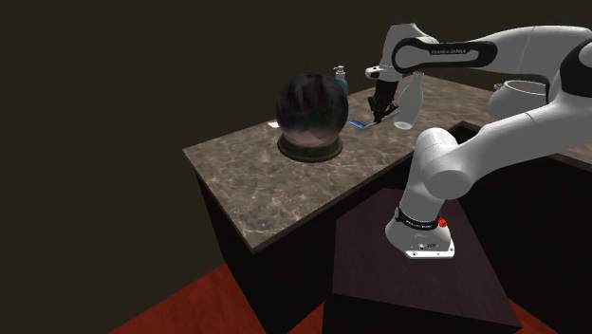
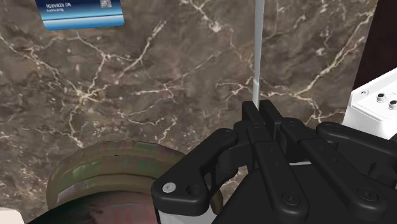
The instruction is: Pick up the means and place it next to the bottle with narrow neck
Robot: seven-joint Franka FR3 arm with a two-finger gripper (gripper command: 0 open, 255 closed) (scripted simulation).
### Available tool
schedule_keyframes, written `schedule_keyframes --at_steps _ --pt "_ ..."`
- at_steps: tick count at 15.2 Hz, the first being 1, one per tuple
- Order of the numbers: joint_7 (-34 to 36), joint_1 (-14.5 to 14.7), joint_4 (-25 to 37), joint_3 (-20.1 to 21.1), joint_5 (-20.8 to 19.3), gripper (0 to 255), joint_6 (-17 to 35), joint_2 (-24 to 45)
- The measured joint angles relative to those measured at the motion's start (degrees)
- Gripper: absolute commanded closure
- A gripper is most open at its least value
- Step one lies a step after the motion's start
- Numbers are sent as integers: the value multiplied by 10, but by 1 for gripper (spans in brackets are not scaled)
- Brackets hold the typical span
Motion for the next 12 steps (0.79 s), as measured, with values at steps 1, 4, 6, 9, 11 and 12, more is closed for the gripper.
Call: schedule_keyframes --at_steps 1,4,6,9,11,12 --pt "2 1 -4 -5 -3 255 7 2" --pt "4 -1 -21 -20 -16 255 25 2" --pt "7 4 -28 -35 -26 255 41 8" --pt "10 3 -44 -53 -40 255 62 11" --pt "12 5 -54 -71 -53 255 80 16" --pt "12 4 -57 -75 -57 255 84 17"
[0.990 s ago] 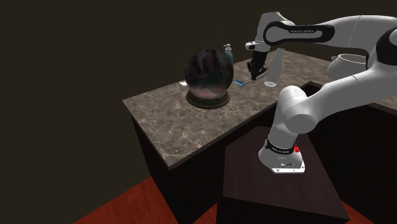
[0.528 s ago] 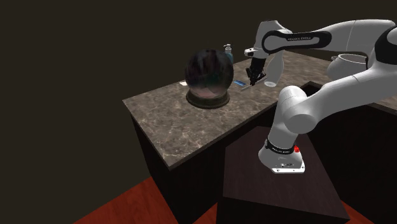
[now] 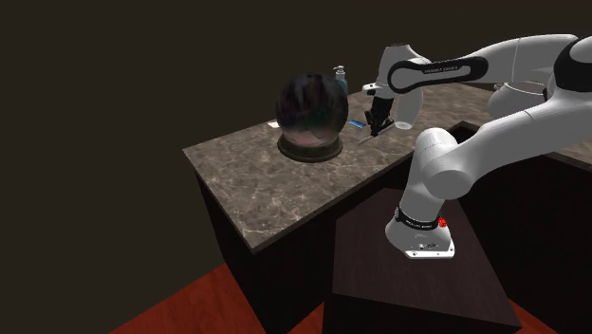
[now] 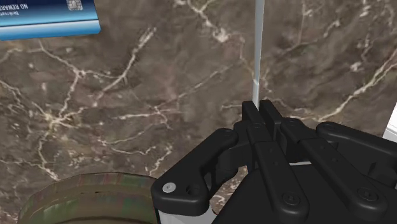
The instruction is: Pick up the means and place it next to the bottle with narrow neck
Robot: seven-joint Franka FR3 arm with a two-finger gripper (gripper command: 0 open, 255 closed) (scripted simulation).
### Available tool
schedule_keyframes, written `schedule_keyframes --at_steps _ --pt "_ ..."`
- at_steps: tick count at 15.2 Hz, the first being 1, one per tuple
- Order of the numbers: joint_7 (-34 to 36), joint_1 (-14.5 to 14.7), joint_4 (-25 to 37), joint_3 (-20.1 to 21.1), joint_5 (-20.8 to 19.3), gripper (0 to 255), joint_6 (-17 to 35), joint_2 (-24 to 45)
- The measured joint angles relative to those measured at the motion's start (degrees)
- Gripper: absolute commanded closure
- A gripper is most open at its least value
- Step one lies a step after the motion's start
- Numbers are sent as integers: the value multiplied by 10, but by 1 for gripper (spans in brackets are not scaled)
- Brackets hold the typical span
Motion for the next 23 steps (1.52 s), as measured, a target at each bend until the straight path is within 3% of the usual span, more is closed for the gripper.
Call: schedule_keyframes --at_steps 6,7,13,18,23 --pt "0 0 -2 -4 -3 255 4 1" --pt "0 0 -2 -4 -3 0 4 1" --pt "0 0 -2 -4 -3 0 4 1" --pt "-11 -6 37 51 38 0 -57 -14" --pt "-11 -6 42 57 43 0 -64 -15"
